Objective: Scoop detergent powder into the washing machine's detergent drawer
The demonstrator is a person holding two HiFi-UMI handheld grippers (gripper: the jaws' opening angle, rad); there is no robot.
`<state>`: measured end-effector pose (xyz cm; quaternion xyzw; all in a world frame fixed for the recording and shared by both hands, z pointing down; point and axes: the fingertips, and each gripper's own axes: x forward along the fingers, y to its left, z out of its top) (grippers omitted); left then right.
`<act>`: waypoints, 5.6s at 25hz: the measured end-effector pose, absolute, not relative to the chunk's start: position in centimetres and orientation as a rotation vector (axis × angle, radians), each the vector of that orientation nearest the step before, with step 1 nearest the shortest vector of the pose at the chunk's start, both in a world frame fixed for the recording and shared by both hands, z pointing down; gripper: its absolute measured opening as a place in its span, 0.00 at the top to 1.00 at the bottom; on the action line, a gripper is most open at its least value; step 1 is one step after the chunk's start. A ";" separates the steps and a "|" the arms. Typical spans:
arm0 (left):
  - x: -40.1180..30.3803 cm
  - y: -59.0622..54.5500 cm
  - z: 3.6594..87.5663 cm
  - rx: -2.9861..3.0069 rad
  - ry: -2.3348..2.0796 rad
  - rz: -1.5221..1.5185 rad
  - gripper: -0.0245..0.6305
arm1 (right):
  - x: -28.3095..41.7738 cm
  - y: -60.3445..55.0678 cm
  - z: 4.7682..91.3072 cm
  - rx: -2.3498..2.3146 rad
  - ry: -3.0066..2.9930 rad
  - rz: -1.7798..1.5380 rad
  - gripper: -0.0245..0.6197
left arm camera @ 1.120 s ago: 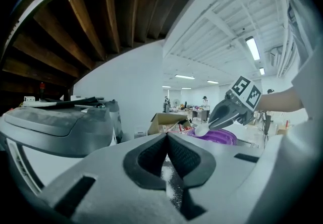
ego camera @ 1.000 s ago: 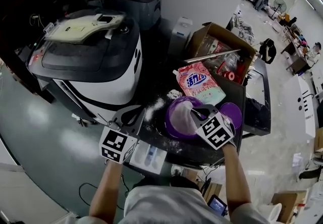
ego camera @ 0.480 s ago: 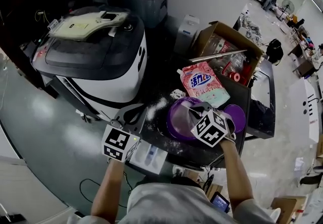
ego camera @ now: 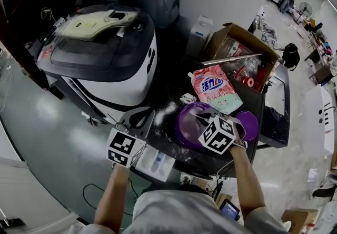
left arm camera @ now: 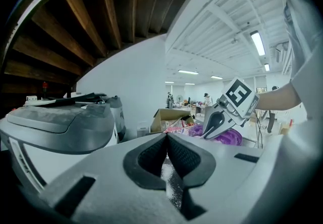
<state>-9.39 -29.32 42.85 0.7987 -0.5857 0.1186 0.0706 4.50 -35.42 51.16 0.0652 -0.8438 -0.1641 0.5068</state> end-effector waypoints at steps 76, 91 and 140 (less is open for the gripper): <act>-6.0 -29.8 41.9 2.411 -1.740 0.318 0.95 | 6.5 -31.0 49.2 -0.092 -2.187 -0.091 0.96; -4.3 -30.2 40.6 2.466 -1.716 0.318 0.95 | 8.8 -34.8 45.3 0.293 -2.439 0.153 0.96; -2.2 -15.9 41.6 2.667 -1.413 0.359 0.95 | 16.9 -16.8 40.3 1.040 -2.710 0.532 0.96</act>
